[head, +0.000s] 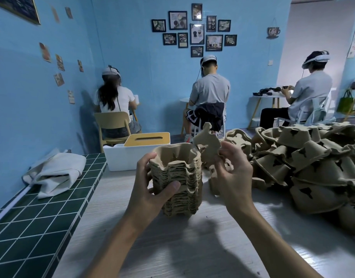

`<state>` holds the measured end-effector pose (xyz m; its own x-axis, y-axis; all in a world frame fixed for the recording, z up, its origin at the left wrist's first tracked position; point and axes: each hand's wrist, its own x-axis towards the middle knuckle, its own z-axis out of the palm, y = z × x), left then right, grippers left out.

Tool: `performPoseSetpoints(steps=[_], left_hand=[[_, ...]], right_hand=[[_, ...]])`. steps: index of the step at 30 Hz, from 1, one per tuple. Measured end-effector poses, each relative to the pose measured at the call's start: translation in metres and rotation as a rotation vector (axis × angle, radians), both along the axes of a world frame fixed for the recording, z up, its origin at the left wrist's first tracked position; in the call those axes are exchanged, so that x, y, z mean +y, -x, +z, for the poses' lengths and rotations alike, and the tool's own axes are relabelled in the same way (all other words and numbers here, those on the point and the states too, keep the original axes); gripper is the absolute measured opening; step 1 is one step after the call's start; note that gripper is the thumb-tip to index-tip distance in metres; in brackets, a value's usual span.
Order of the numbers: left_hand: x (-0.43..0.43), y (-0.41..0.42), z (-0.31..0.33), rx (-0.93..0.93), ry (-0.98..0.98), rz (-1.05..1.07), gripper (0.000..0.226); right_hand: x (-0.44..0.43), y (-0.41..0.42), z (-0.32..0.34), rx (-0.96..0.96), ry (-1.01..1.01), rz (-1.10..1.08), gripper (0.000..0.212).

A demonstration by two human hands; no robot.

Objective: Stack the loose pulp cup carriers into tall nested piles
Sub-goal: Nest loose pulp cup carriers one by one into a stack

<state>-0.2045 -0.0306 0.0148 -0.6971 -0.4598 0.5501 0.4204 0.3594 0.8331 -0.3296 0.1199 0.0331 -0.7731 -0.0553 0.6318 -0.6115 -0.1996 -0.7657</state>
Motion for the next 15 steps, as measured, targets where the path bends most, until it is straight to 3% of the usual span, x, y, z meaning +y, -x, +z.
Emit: performPoseSetpoints(steps=[7,11,15], left_hand=[[0.001,0.0,0.002,-0.008,0.021,0.007,0.069],[0.005,0.0,0.002,-0.006,0.027,0.011,0.077],[0.002,-0.001,0.001,-0.019,0.008,0.017,0.101]], right_hand=[[-0.002,-0.008,0.023,0.266,0.109,-0.047,0.036],[-0.015,-0.021,0.028,0.525,-0.033,-0.04,0.028],[-0.017,-0.022,0.023,0.567,-0.193,0.043,0.039]])
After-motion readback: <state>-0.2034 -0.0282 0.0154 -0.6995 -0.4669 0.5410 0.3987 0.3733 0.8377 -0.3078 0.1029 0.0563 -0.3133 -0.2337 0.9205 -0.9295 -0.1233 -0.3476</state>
